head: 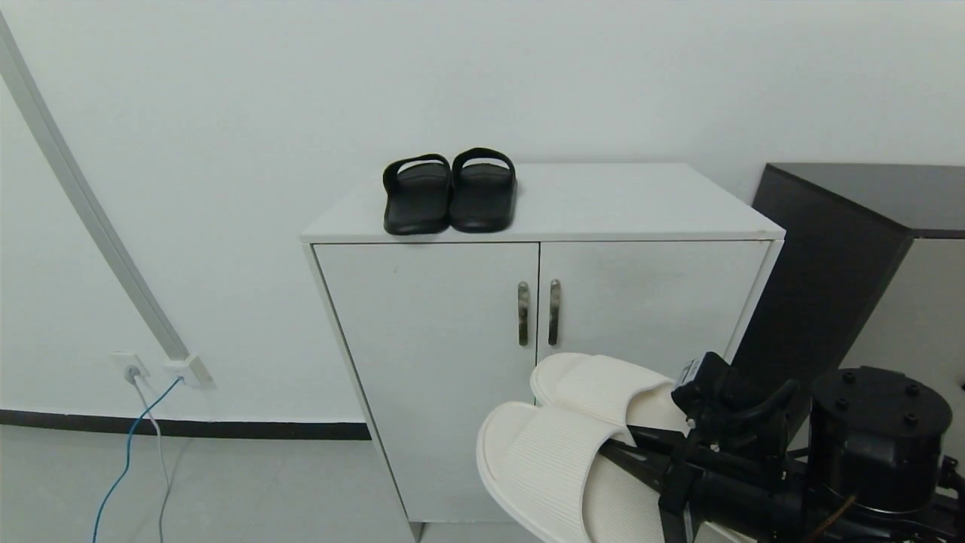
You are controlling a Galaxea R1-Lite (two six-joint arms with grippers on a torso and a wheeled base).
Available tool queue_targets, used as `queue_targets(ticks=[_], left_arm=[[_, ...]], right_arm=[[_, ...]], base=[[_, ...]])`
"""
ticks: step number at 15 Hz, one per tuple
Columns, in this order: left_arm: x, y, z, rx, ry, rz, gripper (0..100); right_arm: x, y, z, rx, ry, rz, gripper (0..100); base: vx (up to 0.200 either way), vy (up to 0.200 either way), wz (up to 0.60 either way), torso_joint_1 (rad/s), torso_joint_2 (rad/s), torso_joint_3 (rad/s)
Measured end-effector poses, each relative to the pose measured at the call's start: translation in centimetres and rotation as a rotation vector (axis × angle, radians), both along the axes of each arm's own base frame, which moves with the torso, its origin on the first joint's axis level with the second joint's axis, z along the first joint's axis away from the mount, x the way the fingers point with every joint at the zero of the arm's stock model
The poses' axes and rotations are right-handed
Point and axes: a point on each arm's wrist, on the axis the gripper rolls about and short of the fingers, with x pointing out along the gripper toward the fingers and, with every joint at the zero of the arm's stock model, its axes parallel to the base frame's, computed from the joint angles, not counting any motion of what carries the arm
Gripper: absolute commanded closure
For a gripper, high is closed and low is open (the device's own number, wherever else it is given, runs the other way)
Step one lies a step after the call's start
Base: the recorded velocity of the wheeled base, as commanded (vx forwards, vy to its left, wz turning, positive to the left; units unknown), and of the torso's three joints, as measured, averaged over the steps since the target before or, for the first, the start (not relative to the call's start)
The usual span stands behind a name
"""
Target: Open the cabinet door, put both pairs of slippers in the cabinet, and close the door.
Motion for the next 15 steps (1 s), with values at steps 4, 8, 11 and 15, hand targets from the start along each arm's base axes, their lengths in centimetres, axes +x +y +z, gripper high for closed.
queue_targets(ticks=[4, 8, 11, 15], left_arm=[[0.0, 0.0, 0.0, 0.001, 0.0, 0.0, 0], [0.0, 0.0, -0.01, 0.001, 0.001, -0.001, 0], [0.0, -0.01, 0.0, 0.009, 0.002, -0.002, 0], [0.1, -0.03, 0.19, 0.017, 0.012, -0.027, 0]], right_arm=[[-0.09, -0.06, -0.19, -0.015, -0.006, 0.006, 100], [-0.11, -0.08, -0.27, -0.018, -0.003, 0.008, 100], [-0.35, -0.1, -0.52, -0.027, 0.006, 0.016, 100], [-0.51, 0.02, -0.75, -0.032, 0.011, 0.024, 100]], base=[[0.0, 0.0, 0.0, -0.133, 0.47, 0.345], [0.0, 0.0, 0.0, -0.072, 0.45, 0.365], [0.0, 0.0, 0.0, -0.023, 0.41, 0.374], [0.0, 0.0, 0.0, 0.002, 0.02, 0.012]])
